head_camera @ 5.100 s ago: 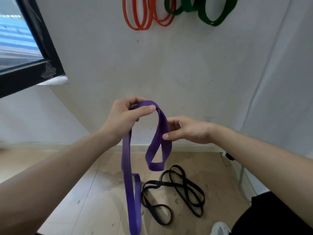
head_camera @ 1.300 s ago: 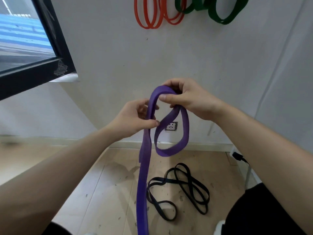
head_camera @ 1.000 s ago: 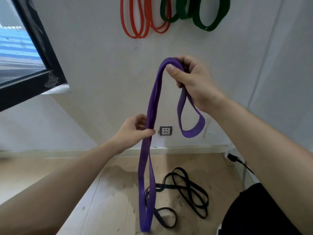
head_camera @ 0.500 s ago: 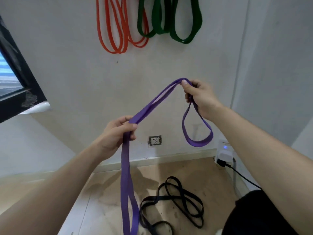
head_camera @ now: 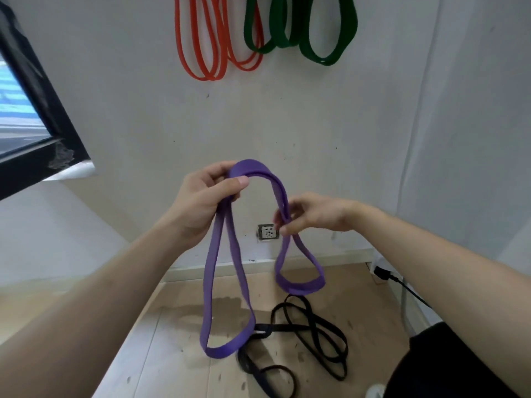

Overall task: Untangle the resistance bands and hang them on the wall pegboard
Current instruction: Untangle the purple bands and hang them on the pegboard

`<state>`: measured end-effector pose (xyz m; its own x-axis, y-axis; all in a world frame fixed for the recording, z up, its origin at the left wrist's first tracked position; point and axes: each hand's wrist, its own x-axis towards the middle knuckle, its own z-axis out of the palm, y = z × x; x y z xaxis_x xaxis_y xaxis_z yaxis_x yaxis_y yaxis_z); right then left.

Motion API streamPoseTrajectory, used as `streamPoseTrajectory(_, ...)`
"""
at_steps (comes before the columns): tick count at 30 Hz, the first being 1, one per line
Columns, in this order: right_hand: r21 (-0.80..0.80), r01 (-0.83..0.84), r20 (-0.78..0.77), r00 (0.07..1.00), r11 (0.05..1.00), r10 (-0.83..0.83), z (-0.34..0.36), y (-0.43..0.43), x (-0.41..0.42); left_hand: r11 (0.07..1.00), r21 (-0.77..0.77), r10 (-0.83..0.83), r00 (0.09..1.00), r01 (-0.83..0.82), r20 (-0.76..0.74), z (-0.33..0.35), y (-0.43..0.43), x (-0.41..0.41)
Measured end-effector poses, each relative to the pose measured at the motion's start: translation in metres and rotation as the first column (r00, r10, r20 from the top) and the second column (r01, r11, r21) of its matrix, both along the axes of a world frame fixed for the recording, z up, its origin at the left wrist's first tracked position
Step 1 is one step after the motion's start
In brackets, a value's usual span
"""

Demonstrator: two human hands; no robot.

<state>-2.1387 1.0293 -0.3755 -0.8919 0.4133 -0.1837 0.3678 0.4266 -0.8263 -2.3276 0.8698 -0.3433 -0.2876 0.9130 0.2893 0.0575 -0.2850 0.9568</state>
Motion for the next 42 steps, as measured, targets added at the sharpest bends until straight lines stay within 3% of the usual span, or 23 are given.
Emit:
streamPoseTrajectory(3,-0.112,0.019,-0.350,0.935,0.993,-0.058,0.022,-0.026,-0.019,1.000,-0.008,-0.002,0.993,0.001,-0.122,0.000,0.000,0.002)
streamPoseTrajectory(5,-0.097,0.042,-0.485,0.871,0.994,-0.084,0.033,-0.037,-0.028,0.999,-0.035,0.007,0.980,-0.014,-0.197,0.001,-0.004,0.002)
streamPoseTrajectory(9,0.095,0.086,-0.436,0.899,0.992,-0.036,0.048,-0.047,-0.033,0.992,-0.102,0.032,0.947,-0.068,-0.321,0.006,-0.016,-0.011)
streamPoseTrajectory(13,0.162,0.114,-0.463,0.886,0.980,-0.027,0.053,-0.053,-0.039,0.984,-0.132,0.066,0.927,-0.123,-0.369,0.000,-0.025,-0.017)
streamPoseTrajectory(17,0.060,0.195,-0.570,0.812,0.979,-0.127,0.054,-0.052,-0.043,0.960,-0.227,0.024,0.856,-0.163,-0.516,-0.017,-0.031,-0.013)
streamPoseTrajectory(19,-0.026,0.218,-0.608,0.771,0.976,-0.189,0.055,-0.045,-0.040,0.957,-0.233,0.036,0.871,-0.171,-0.491,-0.018,-0.034,-0.015)
streamPoseTrajectory(23,0.081,0.166,-0.452,0.885,0.983,-0.113,0.050,-0.035,-0.026,0.975,-0.112,0.159,0.952,-0.194,-0.261,-0.009,-0.035,-0.022)
streamPoseTrajectory(25,0.148,0.124,-0.357,0.932,0.981,-0.063,0.045,-0.037,-0.023,0.981,-0.068,0.164,0.962,-0.183,-0.218,-0.007,-0.033,-0.019)
streamPoseTrajectory(31,0.222,0.096,-0.351,0.936,0.970,-0.012,0.041,-0.047,-0.025,0.987,-0.047,0.133,0.943,-0.154,-0.304,-0.012,-0.025,0.001)
streamPoseTrajectory(38,0.357,0.039,-0.222,0.974,0.933,0.044,0.045,-0.049,-0.017,0.984,-0.035,0.152,0.931,-0.174,-0.333,-0.014,-0.026,-0.002)
streamPoseTrajectory(42,0.351,-0.030,-0.227,0.967,0.936,0.116,0.046,-0.054,-0.017,0.981,-0.055,0.166,0.953,-0.186,-0.255,-0.016,-0.029,-0.004)
